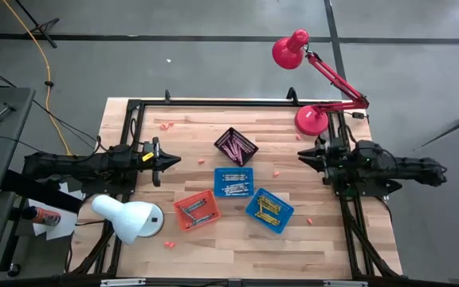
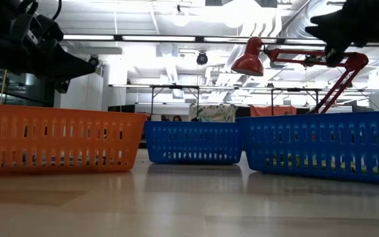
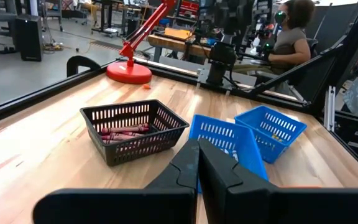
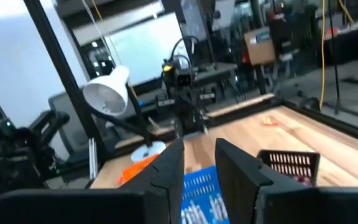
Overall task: Sort crayons
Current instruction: Return to Home Position
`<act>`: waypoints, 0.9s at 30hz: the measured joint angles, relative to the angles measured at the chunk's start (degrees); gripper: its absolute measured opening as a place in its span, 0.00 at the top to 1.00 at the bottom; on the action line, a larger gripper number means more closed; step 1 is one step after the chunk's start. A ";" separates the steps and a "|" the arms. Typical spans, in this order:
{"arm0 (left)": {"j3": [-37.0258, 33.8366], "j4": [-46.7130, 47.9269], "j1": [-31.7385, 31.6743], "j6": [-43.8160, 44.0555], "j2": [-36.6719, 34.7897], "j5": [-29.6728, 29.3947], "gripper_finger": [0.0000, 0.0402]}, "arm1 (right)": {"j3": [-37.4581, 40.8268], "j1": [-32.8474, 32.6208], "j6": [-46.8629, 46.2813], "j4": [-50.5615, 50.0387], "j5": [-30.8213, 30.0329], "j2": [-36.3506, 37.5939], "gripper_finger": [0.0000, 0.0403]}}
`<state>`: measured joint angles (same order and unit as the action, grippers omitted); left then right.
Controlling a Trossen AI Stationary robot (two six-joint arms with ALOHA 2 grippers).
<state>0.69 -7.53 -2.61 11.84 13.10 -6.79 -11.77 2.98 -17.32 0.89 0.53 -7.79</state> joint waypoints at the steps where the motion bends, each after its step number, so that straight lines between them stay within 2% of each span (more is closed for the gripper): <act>1: 0.00 -0.01 0.00 0.00 0.00 0.00 1.00 | 1.79 0.00 0.02 2.75 0.02 0.20 0.79; 6: 0.00 -0.02 0.00 0.00 0.00 0.00 1.00 | 7.86 -0.01 -2.01 12.66 2.44 0.41 0.83; 10: 0.00 -0.01 0.00 0.00 0.00 0.00 1.00 | 8.78 -0.02 -3.22 14.84 6.56 0.41 0.84; 14: 0.00 0.00 0.00 0.00 0.00 0.00 1.00 | 8.85 -0.02 -0.25 14.40 9.95 0.41 0.88; 19: 0.00 -0.01 0.01 0.00 0.00 0.00 1.00 | 8.85 -0.02 3.85 11.21 10.45 0.43 0.99; 27: 0.00 0.00 0.00 0.00 0.00 0.00 1.00 | 8.85 -0.02 5.88 8.14 10.43 0.44 1.00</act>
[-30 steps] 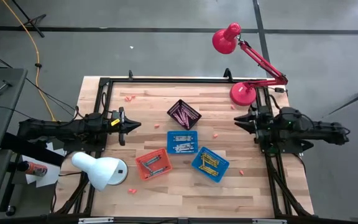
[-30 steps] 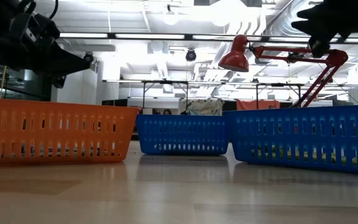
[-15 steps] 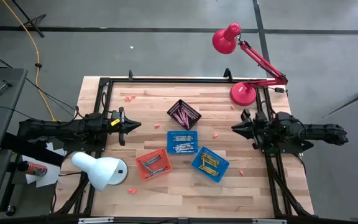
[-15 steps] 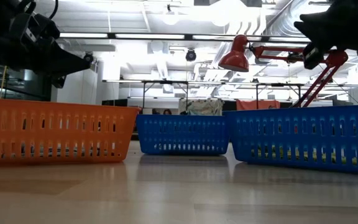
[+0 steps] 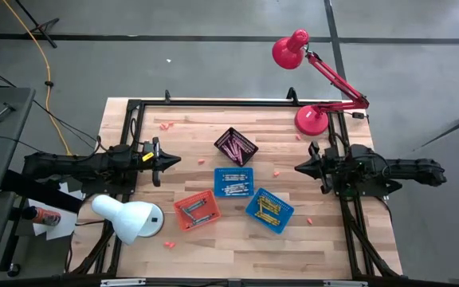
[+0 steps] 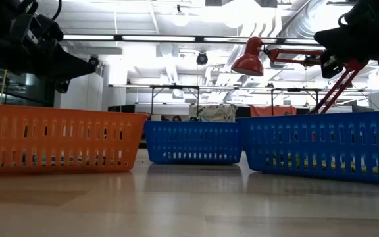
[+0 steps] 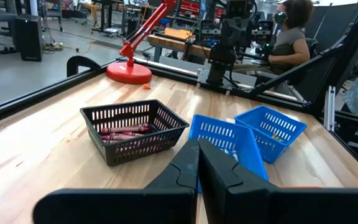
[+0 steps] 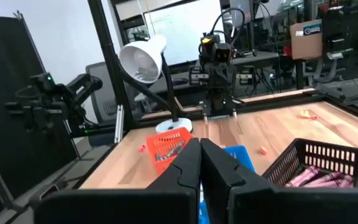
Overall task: Sort crayons
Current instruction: Return to Home Position
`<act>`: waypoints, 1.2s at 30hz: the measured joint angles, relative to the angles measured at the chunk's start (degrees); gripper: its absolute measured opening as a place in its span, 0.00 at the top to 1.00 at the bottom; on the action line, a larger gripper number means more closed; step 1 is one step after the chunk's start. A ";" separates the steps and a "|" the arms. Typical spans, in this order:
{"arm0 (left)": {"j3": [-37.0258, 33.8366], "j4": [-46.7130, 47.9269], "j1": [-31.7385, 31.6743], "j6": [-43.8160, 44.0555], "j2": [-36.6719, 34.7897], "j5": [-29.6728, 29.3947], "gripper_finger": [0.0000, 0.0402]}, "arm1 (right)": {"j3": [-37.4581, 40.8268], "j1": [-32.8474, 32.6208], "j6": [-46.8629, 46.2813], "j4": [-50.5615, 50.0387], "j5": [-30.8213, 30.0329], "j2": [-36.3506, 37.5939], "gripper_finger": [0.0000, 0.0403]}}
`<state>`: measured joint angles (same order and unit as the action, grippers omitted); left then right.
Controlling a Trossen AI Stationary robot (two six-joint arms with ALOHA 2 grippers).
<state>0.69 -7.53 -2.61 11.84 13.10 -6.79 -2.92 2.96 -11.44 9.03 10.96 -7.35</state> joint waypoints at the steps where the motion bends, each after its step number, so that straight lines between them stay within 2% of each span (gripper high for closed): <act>1: 0.00 0.00 0.00 0.00 0.00 0.00 1.00 | 0.00 0.00 0.02 -0.30 -0.31 0.00 0.99; 9: 0.00 -0.02 0.01 0.00 0.00 0.00 1.00 | 0.00 0.00 1.14 -5.20 -2.39 0.00 1.00; 20: 0.00 0.00 0.00 0.00 0.00 0.00 1.00 | 0.04 0.02 2.50 -12.14 -9.26 0.00 1.00; 28: 0.00 0.00 0.02 0.00 0.00 0.00 1.00 | 0.04 0.02 1.21 -14.52 -9.42 -0.11 1.00; 36: 0.00 0.00 0.02 0.00 0.00 0.00 1.00 | 0.04 0.02 -8.34 -14.50 -9.31 -0.15 1.00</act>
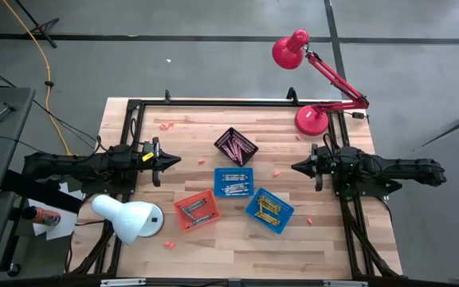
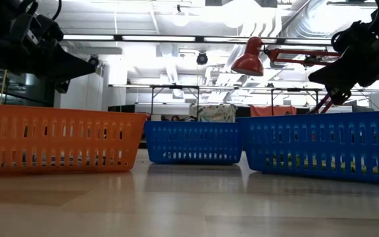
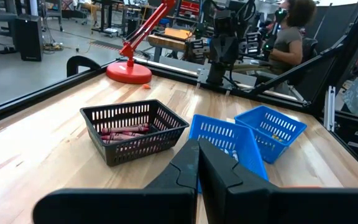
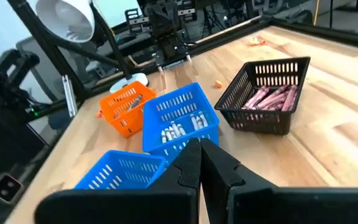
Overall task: Sort crayons
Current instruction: Return to Home Position
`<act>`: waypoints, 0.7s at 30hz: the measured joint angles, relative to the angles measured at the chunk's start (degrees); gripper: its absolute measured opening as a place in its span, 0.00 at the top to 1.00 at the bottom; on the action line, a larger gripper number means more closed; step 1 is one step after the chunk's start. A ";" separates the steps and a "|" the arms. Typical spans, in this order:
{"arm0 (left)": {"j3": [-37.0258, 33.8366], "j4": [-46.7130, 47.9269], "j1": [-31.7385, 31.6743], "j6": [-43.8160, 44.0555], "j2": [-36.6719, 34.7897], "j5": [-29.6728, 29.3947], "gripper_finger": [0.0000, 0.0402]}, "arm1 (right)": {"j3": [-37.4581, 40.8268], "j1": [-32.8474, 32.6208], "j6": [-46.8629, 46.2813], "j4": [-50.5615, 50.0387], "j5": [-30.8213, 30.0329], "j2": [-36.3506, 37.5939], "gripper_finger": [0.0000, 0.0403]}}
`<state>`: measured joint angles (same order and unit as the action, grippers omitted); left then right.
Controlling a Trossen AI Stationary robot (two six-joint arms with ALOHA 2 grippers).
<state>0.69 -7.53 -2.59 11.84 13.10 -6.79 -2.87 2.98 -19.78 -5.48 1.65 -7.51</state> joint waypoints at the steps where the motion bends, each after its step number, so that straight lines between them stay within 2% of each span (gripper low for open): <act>1: 0.00 0.00 0.00 0.00 0.00 0.00 1.00 | 0.00 0.00 -0.66 0.00 0.02 0.00 1.00; 21: 0.00 0.00 -0.02 0.00 0.00 0.00 1.00 | 0.00 0.00 -0.78 0.00 0.07 -0.02 1.00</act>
